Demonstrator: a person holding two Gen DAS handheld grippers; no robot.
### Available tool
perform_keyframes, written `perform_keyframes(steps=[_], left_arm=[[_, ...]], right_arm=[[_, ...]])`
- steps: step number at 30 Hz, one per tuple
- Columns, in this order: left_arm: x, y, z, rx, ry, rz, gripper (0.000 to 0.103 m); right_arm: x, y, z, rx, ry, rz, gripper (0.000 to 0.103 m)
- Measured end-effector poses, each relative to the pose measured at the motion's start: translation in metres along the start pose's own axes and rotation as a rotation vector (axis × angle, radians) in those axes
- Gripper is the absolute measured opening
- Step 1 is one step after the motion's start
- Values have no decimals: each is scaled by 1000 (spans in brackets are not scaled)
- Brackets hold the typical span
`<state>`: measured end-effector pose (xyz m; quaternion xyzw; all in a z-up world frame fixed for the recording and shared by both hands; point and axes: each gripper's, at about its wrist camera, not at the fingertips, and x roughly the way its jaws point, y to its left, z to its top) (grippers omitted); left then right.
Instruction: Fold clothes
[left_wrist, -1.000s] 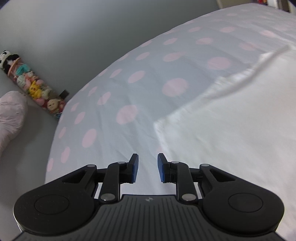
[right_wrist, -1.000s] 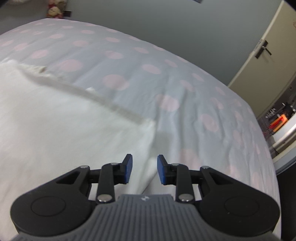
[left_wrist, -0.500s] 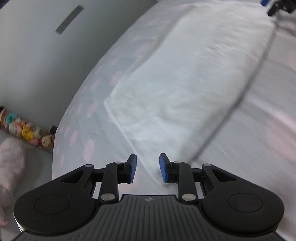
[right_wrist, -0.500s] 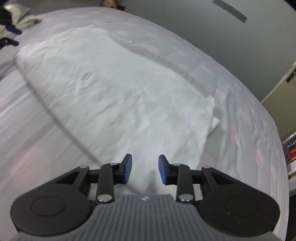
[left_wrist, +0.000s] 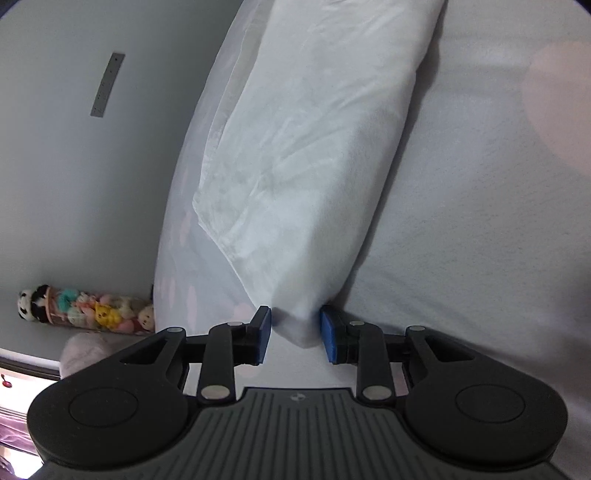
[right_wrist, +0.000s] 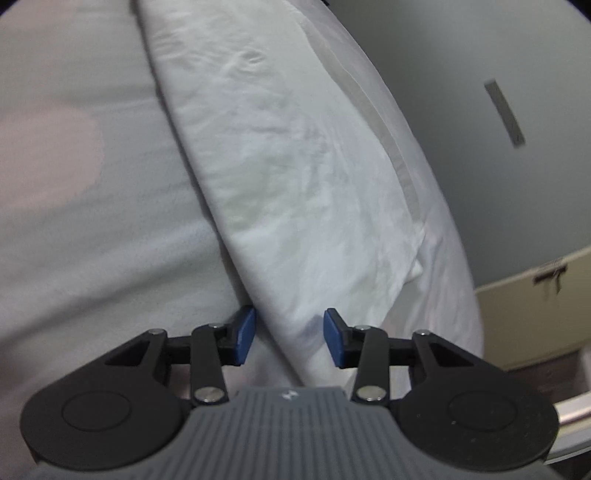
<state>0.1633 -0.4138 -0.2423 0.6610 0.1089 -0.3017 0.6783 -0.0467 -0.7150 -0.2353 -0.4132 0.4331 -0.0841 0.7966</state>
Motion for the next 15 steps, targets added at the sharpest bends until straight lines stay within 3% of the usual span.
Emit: perform_keyframes(steps=[4,8,15], left_arm=[[5,7,4,-31,-10,-11,20],[4,18,5,-57,-21,-42,5],[-19,57,6,-63,-49,-71,3]], right_arm=[[9,5,3,-35,-13,-49,23],[10,0,4,-4,-16,-64,7],[-13,-39,14,57,-36,-16,5]])
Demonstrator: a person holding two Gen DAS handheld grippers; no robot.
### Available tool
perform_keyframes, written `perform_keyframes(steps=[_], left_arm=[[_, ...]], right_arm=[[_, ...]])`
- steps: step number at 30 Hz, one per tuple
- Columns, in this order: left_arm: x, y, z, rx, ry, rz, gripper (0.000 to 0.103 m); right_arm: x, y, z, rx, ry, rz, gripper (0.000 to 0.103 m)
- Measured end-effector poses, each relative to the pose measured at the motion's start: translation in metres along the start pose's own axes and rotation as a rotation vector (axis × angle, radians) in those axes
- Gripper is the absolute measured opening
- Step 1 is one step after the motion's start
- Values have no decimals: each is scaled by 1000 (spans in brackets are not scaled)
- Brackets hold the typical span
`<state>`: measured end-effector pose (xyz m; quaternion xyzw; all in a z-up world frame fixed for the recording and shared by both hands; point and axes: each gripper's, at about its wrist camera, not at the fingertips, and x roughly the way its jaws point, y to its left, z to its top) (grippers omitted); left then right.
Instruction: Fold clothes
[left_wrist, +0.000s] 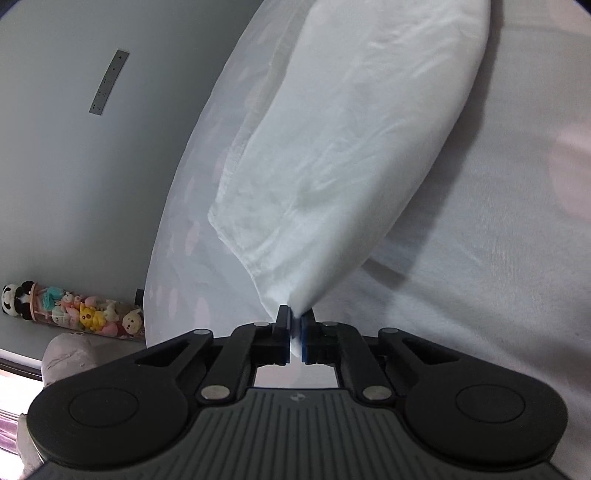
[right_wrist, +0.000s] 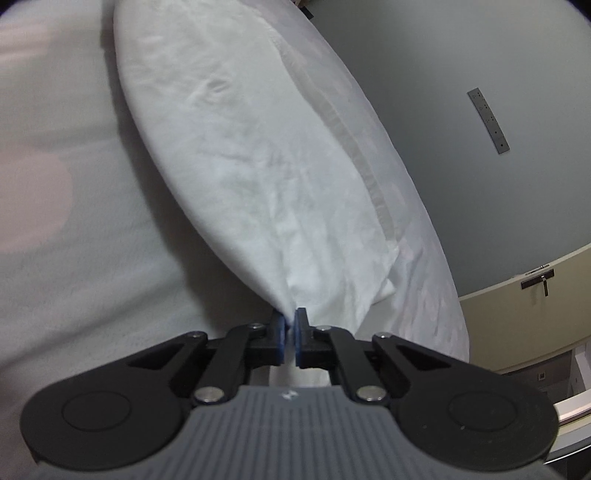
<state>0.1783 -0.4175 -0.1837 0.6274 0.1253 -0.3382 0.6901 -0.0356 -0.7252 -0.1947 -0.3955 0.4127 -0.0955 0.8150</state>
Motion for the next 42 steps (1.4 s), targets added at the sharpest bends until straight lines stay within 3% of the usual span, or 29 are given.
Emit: perform_keyframes(steps=[7,13,29,34,42], left_arm=[[-45,21,-3,-47,-10,-38,3],[-89,23,-23,-39,-2,-105,3],[-202,-28,-77,-1,27,-249,2],[-211,-48,-88,8,50,-281,1],[-198,-79,-91,26,129,-330,2]], right_arm=[[-36,-30,9,36,-7,24,4],[-80,-32,-1,9,-5,53,4],[-203,26,-42,8,-8,136,4],[-220,48,-55,-3,22,170,2],[-202,75,-57,-24,90,234,3]])
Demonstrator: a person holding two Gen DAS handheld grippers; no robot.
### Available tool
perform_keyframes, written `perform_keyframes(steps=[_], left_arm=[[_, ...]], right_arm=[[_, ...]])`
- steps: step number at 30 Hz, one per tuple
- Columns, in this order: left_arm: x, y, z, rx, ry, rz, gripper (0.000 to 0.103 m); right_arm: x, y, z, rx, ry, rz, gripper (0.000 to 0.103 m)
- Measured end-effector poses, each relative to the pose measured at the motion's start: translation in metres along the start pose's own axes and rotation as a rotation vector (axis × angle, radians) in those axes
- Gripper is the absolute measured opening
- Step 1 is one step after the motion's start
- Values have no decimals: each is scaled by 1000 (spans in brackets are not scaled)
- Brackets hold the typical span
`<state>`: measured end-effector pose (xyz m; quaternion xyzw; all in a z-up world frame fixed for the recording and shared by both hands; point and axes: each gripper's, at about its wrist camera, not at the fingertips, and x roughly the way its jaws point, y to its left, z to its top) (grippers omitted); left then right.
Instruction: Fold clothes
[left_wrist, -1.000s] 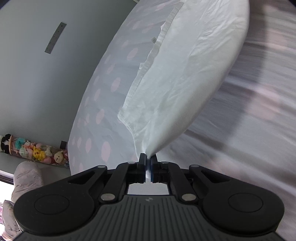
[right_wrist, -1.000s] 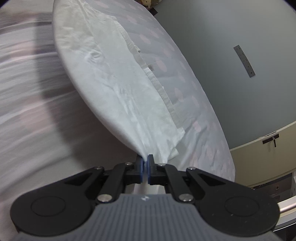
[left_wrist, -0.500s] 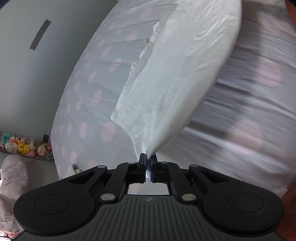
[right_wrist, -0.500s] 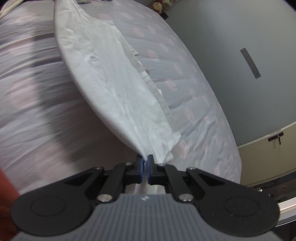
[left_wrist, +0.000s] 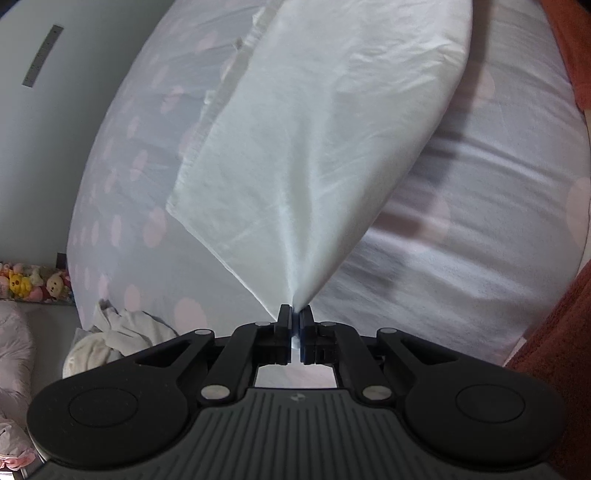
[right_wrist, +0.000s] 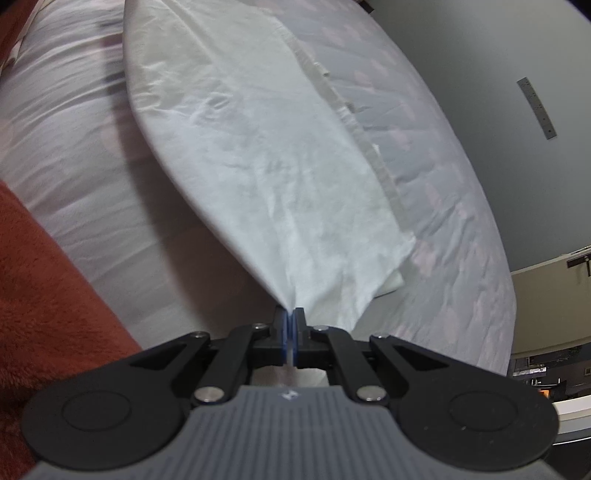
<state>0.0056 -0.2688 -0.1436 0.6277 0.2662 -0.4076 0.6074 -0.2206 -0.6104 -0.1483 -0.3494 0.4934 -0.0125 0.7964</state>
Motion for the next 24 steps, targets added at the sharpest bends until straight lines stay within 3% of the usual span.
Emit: perform_keyframes(steps=[8,11,16,19,22,24], left_arm=[[-7,2,-21,-47,20,-35,10],[-16,20,-31,-155,-8,-55,13],[-23,61,-30,-409,-87,-68,21],[-19,82,-16,-522,-122,-80,22],[-13,100,-1,-628,-155,-108,25],[-7,113,8,-714,-174,-141,27]], right_arm=[[-11,-2,-13,50,36,50,4],[-20,-13,-20,120,24,65,4],[-17,-46,-27,375,-6,100,6],[-6,-66,-29,556,-17,130,15],[11,-83,-34,735,-20,174,32],[23,-95,-38,846,-22,215,32]])
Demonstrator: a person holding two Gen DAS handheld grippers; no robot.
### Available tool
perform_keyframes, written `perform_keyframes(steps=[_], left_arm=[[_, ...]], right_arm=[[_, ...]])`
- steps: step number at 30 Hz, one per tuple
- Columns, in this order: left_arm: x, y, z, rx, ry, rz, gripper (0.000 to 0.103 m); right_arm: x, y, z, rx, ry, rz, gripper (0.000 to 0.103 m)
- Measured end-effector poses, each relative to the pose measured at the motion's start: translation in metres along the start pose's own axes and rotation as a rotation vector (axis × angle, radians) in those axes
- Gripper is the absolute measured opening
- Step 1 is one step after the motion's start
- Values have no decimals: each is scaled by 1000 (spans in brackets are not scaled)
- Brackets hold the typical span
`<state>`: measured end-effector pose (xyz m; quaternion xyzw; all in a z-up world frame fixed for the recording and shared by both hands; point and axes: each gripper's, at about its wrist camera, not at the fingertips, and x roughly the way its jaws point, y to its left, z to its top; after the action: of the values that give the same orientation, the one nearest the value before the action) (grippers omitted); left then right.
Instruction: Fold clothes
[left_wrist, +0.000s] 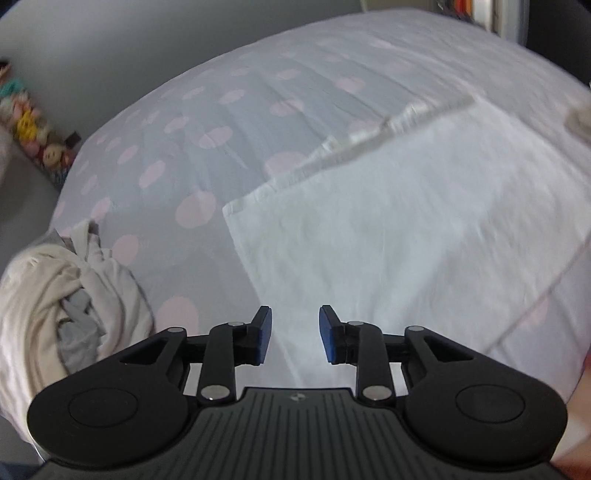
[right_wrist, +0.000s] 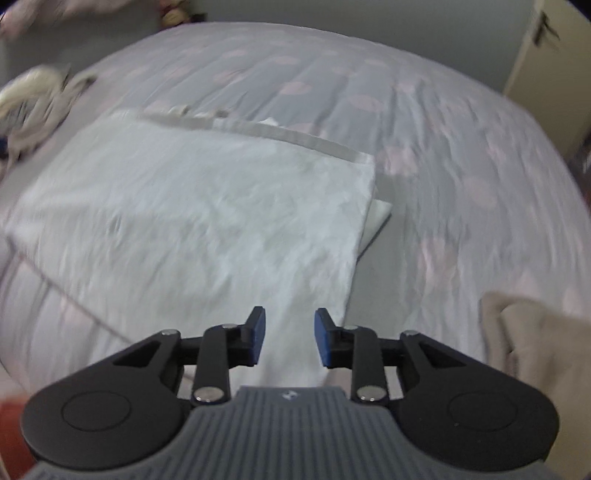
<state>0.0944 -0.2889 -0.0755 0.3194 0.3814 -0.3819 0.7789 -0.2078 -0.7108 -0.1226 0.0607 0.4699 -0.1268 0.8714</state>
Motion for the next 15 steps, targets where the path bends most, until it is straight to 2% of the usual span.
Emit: perform_keyframes(steps=[4,6,9,12,15], left_arm=[[14,14,24,-188,-36,-73,29],[21,19,33,-266,-67,-97,30],[35,25,43,-372,-122,-124,41],[56,32,47,-438,-130,-124,42],[83,40,49,-443,-80,-85,42]], right_arm=[[21,-22,16,175,22,40,42],[32,-33,26,227,31,44,43],[53,-51,42,308,36,41,48],[72,-70,58,387,32,38,54],[92,-89,70,449,20,18,57]])
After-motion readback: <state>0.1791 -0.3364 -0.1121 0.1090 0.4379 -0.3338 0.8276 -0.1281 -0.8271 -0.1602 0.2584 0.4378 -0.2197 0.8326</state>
